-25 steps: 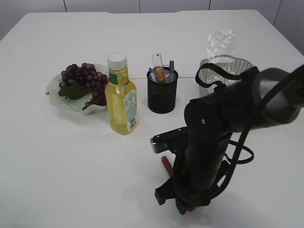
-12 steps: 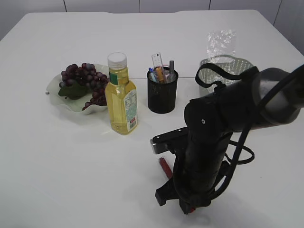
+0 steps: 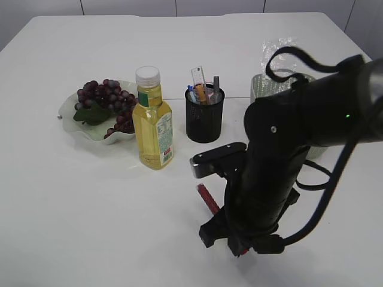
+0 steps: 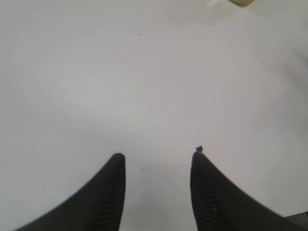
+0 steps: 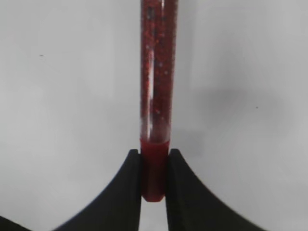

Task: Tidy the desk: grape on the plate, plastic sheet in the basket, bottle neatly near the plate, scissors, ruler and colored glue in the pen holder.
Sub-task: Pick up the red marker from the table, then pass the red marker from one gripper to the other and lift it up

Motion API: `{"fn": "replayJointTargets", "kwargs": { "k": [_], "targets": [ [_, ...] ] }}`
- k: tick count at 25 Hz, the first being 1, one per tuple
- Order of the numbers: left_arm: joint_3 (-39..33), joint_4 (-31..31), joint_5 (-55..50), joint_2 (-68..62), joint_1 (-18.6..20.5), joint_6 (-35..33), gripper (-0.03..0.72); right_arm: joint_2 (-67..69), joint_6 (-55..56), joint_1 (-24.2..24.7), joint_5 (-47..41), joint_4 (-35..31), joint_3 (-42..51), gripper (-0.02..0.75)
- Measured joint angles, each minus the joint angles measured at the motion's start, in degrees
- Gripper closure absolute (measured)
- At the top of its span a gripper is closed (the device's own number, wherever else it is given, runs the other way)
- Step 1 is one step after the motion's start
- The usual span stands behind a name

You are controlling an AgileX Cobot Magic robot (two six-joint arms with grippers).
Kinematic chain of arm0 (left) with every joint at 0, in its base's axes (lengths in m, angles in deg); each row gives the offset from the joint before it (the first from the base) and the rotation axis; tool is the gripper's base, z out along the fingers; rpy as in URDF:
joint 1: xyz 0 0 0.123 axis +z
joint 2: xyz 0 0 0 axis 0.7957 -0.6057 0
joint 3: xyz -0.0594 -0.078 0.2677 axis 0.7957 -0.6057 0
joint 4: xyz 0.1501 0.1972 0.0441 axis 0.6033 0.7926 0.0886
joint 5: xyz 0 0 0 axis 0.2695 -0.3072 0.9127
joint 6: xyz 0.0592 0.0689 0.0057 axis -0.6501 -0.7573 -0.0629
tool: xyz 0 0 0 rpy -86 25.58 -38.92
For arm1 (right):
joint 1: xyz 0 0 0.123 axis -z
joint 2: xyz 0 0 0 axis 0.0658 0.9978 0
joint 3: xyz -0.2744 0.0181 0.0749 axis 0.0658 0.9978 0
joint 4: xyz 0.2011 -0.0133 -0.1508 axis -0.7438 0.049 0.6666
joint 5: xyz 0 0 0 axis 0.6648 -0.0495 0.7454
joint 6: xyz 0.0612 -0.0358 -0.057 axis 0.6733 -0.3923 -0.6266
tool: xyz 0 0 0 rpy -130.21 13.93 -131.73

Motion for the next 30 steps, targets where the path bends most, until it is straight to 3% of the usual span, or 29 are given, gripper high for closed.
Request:
{"fn": "replayJointTargets", "kwargs": {
  "k": [5, 16, 30],
  "targets": [
    [0.0, 0.0, 0.0, 0.0, 0.0, 0.0, 0.356, -7.9, -3.2, 0.0, -2.3, -0.4, 0.0, 0.660],
    [0.0, 0.0, 0.0, 0.0, 0.0, 0.0, 0.357, -23.8, -13.1, 0.0, -12.4, -11.2, -0.2, 0.661],
    [0.0, 1.1, 2.6, 0.0, 0.0, 0.0, 0.366, -27.9, -14.8, 0.0, -18.4, -13.7, -10.4, 0.662]
  ]
}}
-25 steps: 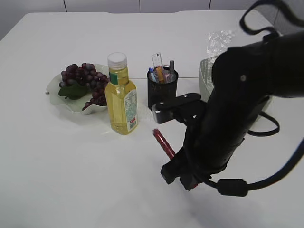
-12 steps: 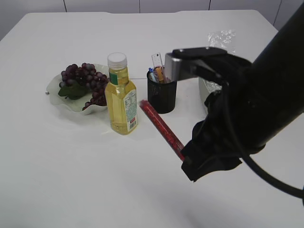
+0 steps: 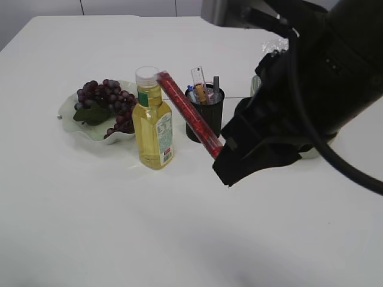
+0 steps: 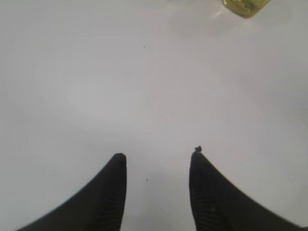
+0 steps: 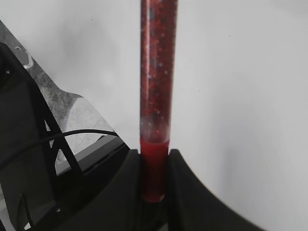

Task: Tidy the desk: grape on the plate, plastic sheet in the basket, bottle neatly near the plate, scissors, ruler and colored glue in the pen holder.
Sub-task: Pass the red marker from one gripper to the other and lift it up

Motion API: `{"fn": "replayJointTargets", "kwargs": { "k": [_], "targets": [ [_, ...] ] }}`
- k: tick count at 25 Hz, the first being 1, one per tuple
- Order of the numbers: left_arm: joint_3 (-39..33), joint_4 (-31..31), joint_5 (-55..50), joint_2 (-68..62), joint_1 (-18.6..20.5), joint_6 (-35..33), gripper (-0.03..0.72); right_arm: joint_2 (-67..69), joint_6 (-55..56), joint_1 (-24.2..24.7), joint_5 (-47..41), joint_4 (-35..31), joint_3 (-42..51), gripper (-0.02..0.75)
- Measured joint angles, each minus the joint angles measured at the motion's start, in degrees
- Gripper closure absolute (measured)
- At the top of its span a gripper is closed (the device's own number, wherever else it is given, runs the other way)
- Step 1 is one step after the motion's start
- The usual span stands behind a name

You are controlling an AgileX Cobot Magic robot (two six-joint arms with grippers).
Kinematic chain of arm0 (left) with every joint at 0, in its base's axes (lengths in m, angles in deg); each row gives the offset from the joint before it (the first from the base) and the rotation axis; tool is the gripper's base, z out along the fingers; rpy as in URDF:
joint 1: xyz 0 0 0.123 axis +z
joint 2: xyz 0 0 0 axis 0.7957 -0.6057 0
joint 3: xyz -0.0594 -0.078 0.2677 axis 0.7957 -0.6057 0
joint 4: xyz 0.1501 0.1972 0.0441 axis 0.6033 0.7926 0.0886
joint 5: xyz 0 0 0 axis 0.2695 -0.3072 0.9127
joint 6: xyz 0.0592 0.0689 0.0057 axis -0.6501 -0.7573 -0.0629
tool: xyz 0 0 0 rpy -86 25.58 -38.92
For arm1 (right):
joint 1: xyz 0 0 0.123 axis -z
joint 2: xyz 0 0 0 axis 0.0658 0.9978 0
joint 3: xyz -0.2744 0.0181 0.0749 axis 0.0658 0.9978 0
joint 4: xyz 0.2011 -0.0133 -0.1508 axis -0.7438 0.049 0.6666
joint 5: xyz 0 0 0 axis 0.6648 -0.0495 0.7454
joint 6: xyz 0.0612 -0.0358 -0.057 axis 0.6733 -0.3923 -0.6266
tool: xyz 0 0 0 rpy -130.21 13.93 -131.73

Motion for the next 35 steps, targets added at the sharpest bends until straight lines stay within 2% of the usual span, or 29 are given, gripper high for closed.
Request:
{"fn": "replayJointTargets", "kwargs": {
  "k": [5, 10, 13, 16, 22, 26, 29, 32, 35],
  "targets": [
    [-0.3, -0.3, 4.9, 0.1, 0.0, -2.5, 0.368, 0.0, -0.1, 0.0, 0.0, -0.5, 0.0, 0.662],
    [-6.4, -2.7, 16.6, 3.6, 0.0, -7.9, 0.370, 0.0, -0.2, 0.0, -0.1, -0.6, 0.0, 0.662],
    [-12.8, -8.5, 23.0, 6.2, 0.0, -15.1, 0.370, 0.0, -0.2, 0.0, -0.1, -1.2, 0.0, 0.662],
    [-16.9, -13.7, 24.3, 7.5, 0.0, -24.0, 0.370, 0.0, -0.2, 0.0, -0.2, -2.4, 0.0, 0.662],
    [-19.3, -21.1, 27.2, 8.5, 0.0, -34.2, 0.370, 0.0, 0.1, 0.0, -0.3, -2.6, 0.0, 0.662],
    [-20.2, -27.2, 29.2, 8.5, -0.1, -43.5, 0.370, 0.0, 0.2, 0.0, -0.4, -2.6, 0.0, 0.662],
    [-20.2, -32.8, 29.7, 8.5, -2.2, -53.6, 0.370, 0.0, 0.3, 0.0, -0.4, -2.6, 0.0, 0.662],
    [-20.2, -38.3, 30.0, 8.5, -6.5, -65.5, 0.372, 0.0, 0.4, 0.0, -0.5, -2.7, 0.0, 0.662],
    [-20.2, -40.5, 30.3, 8.5, -10.2, -70.9, 0.374, 0.0, 0.4, 0.0, -0.7, -2.7, 0.0, 0.662]
  ]
}}
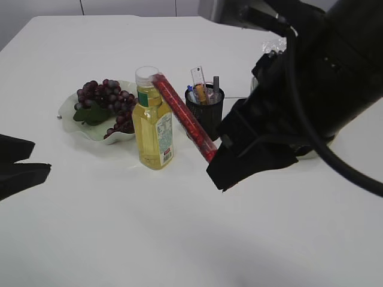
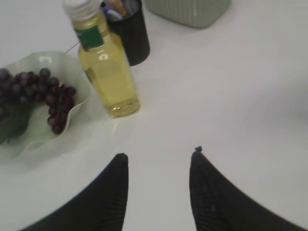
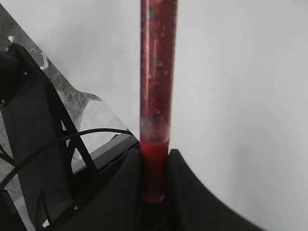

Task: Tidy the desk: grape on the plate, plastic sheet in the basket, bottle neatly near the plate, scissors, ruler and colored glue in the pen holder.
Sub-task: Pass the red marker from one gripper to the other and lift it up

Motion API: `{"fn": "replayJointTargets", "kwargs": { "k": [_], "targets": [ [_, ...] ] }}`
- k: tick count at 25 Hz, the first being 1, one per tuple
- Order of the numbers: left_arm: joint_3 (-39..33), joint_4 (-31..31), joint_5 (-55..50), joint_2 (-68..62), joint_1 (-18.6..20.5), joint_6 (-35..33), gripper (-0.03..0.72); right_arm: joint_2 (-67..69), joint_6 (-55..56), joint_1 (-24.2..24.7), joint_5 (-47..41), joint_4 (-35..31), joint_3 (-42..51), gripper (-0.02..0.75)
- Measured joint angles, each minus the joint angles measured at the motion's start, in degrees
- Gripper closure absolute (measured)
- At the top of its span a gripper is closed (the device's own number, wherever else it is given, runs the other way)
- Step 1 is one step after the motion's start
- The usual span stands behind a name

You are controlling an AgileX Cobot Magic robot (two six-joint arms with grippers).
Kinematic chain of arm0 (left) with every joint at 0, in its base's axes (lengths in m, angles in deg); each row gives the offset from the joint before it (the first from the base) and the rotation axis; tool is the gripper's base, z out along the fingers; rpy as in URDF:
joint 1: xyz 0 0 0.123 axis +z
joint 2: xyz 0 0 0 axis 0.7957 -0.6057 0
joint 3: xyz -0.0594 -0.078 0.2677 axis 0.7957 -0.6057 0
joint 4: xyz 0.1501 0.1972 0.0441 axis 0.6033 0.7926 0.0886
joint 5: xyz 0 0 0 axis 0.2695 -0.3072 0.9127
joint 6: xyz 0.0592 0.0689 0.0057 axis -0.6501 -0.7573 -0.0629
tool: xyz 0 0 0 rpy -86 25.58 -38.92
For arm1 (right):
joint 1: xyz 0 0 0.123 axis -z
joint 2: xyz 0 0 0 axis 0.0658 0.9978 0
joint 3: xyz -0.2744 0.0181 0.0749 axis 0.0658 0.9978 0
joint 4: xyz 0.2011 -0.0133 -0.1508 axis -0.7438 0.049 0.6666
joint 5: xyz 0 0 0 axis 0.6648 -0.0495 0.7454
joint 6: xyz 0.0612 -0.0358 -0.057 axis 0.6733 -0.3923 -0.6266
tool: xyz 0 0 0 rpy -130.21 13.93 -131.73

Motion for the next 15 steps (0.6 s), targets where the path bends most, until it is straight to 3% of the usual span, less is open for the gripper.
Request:
{"fn": "replayJointTargets", "kwargs": {
  "k": [5, 15],
  "targets": [
    [0.0, -3.4, 0.4, 0.7, -3.6, -7.4, 0.376, 0.0, 0.0, 0.0, -0.6, 0.0, 0.0, 0.662],
    [0.0, -30.4, -2.2, 2.9, -6.9, -54.0, 0.376, 0.0, 0.1, 0.0, -2.5, -1.5, 0.0, 0.662]
  ]
}}
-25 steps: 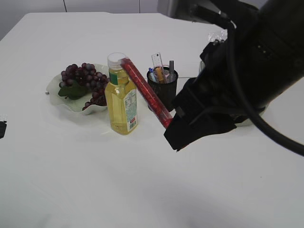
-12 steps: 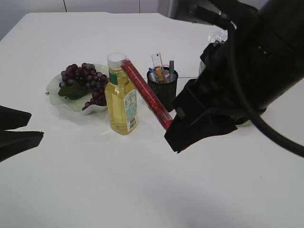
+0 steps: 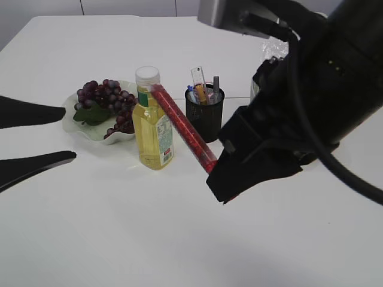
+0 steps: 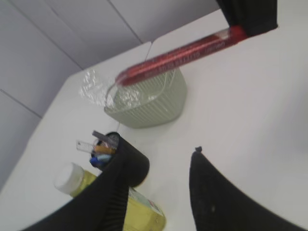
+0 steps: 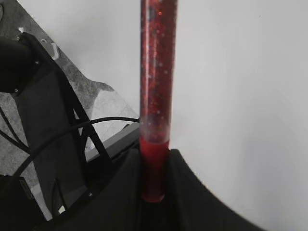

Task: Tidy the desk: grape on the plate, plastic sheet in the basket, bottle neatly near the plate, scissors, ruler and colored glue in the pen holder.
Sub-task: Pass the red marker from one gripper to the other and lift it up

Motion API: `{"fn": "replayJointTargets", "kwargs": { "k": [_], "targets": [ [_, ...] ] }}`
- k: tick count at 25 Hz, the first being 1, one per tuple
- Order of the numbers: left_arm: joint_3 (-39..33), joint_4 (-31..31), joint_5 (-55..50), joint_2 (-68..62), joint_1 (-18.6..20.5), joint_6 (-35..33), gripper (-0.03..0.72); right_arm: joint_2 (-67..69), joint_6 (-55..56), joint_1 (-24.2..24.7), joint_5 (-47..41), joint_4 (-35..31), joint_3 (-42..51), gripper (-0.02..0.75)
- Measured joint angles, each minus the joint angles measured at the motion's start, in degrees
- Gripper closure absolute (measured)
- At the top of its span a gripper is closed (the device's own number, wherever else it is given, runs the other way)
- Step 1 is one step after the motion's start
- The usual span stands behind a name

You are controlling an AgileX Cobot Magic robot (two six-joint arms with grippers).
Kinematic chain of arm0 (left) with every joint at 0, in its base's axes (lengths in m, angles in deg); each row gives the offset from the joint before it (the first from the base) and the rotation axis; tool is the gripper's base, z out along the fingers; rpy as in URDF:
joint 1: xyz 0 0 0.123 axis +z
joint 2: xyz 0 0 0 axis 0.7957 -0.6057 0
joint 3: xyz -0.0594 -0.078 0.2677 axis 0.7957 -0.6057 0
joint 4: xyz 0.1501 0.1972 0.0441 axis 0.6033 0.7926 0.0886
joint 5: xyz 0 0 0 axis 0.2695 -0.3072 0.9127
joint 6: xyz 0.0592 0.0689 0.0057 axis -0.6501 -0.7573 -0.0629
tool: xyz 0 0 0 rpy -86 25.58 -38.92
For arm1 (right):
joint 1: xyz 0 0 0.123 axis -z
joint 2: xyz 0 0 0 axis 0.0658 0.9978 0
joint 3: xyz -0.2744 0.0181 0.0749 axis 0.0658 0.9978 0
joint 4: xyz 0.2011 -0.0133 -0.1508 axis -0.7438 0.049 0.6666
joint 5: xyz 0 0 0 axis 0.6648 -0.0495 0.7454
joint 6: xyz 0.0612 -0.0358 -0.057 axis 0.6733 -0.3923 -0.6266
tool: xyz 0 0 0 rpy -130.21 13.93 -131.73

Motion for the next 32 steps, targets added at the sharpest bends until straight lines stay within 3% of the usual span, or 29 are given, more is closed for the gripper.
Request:
{"fn": "replayJointTargets", "kwargs": {
  "k": [6, 16, 22, 32],
  "targets": [
    [0.0, -14.0, -2.5, 0.0, 0.0, -23.8, 0.376, 0.0, 0.1, 0.0, 0.0, -2.9, 0.0, 0.662],
    [0.0, -22.7, -4.7, -5.6, 0.0, -51.7, 0.375, 0.0, 0.1, 0.0, -0.1, -7.3, 0.0, 0.662],
    [0.9, -23.2, -8.3, -9.3, -0.2, -57.5, 0.376, 0.0, 0.1, 0.0, -0.1, -8.1, 0.0, 0.662],
    [4.2, -23.3, -10.7, -13.6, -1.1, -58.3, 0.375, 1.0, 0.1, 0.0, 0.5, -12.3, 0.0, 0.662]
  ]
}}
